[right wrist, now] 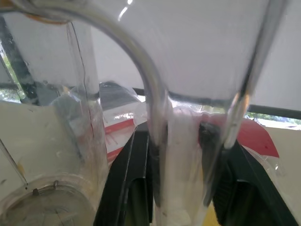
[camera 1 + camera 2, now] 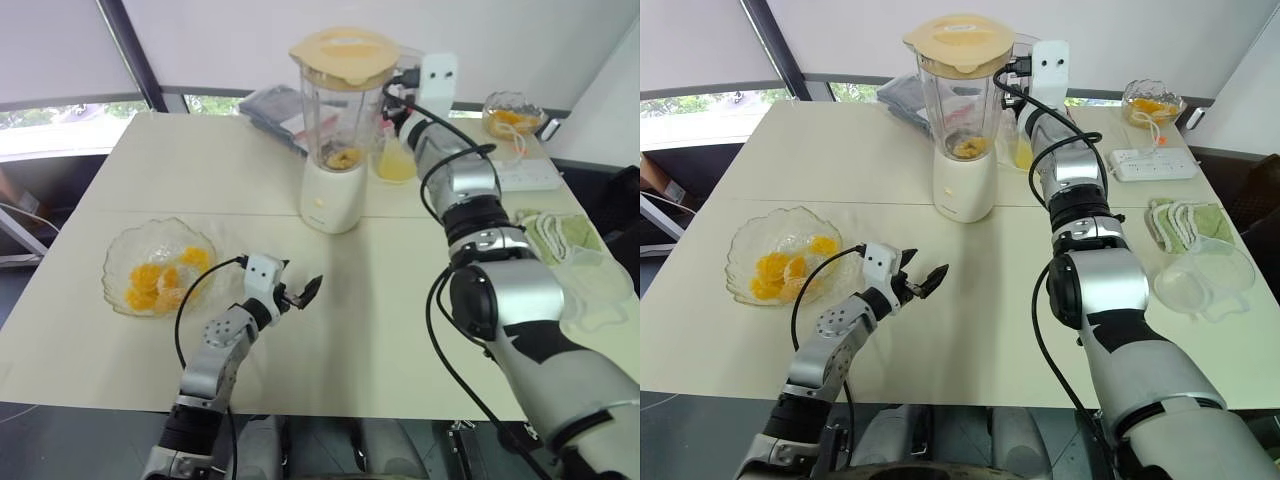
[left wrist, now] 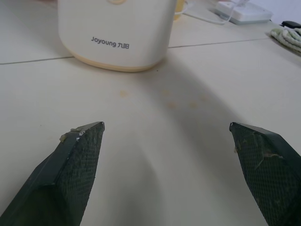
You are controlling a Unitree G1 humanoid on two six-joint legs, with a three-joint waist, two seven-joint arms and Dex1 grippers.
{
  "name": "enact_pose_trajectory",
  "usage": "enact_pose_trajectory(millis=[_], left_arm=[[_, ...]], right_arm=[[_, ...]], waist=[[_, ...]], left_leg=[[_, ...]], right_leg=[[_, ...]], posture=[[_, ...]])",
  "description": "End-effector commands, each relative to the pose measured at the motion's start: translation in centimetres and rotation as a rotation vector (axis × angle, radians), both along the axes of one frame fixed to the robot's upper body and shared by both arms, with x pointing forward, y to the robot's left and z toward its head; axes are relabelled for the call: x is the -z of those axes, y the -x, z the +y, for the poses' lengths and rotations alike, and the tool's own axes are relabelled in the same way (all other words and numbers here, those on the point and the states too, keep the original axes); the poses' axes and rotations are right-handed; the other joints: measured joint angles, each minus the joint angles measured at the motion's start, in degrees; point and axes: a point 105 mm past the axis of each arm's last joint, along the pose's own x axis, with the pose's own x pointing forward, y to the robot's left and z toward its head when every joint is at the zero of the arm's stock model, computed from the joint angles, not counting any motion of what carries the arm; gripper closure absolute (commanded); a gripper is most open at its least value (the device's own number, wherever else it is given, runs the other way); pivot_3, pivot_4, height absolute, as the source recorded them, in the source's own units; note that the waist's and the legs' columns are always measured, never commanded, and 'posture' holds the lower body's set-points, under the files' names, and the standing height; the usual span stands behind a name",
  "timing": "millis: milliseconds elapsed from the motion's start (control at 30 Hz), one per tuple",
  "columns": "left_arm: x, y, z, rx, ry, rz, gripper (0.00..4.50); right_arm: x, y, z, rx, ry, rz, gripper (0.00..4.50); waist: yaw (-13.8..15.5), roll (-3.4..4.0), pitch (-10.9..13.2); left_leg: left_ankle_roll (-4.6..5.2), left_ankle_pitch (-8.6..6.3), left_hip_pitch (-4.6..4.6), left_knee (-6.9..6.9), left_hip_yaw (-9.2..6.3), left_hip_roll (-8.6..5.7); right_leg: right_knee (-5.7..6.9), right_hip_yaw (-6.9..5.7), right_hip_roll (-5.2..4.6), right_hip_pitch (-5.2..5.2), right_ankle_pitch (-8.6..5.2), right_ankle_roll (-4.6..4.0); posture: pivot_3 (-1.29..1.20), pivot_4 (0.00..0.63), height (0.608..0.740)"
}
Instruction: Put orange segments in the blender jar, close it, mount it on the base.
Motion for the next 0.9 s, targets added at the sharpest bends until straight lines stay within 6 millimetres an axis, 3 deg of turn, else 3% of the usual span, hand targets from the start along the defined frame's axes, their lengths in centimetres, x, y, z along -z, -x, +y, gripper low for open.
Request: enact_pose_trajectory(millis=[33, 67, 400, 900], left_arm=[[-0.8, 0.1, -0.6, 0.015, 0.009, -0.040, 0.00], [-0.8, 0.0, -0.6, 0.015, 0.009, -0.040, 0.00], [-0.7, 0.1, -0.5, 0.017, 0.005, -0.040, 0.00], [-0.8, -0.1, -0.7, 0.035, 0.006, -0.038, 0.00]], right_arm=[[-1.3, 0.1, 0.1, -0.010, 0.015, -0.032, 1.17], [-1.5, 0.1, -0.1, -0.008, 0.019, -0.037, 0.64], [-1.5, 0.9, -2.4, 0.033, 0.052, -0.070, 0.64], [5.1, 6.3, -4.9, 0.054, 0.002, 0.091, 0.64]], waist=[[-0.09, 0.00, 0.00], [-0.21, 0.02, 0.01], [-0.57, 0.02, 0.01], [0.19, 0.02, 0.01]], left_leg=[[0.00, 0.00, -0.01, 0.00, 0.00, 0.00], [0.00, 0.00, -0.01, 0.00, 0.00, 0.00], [0.00, 0.00, -0.02, 0.00, -0.01, 0.00], [0.00, 0.00, -0.05, 0.03, -0.05, -0.01]], right_leg=[[0.00, 0.00, 0.00, 0.00, 0.00, 0.00], [0.00, 0.00, 0.00, -0.01, 0.00, 0.00], [0.00, 0.00, -0.02, -0.01, 0.00, 0.00], [0.01, -0.03, -0.03, -0.01, 0.00, 0.00]], posture=[[0.00, 0.150, 0.740], [0.00, 0.150, 0.740], [0.00, 0.150, 0.740], [0.00, 0.150, 0.740]])
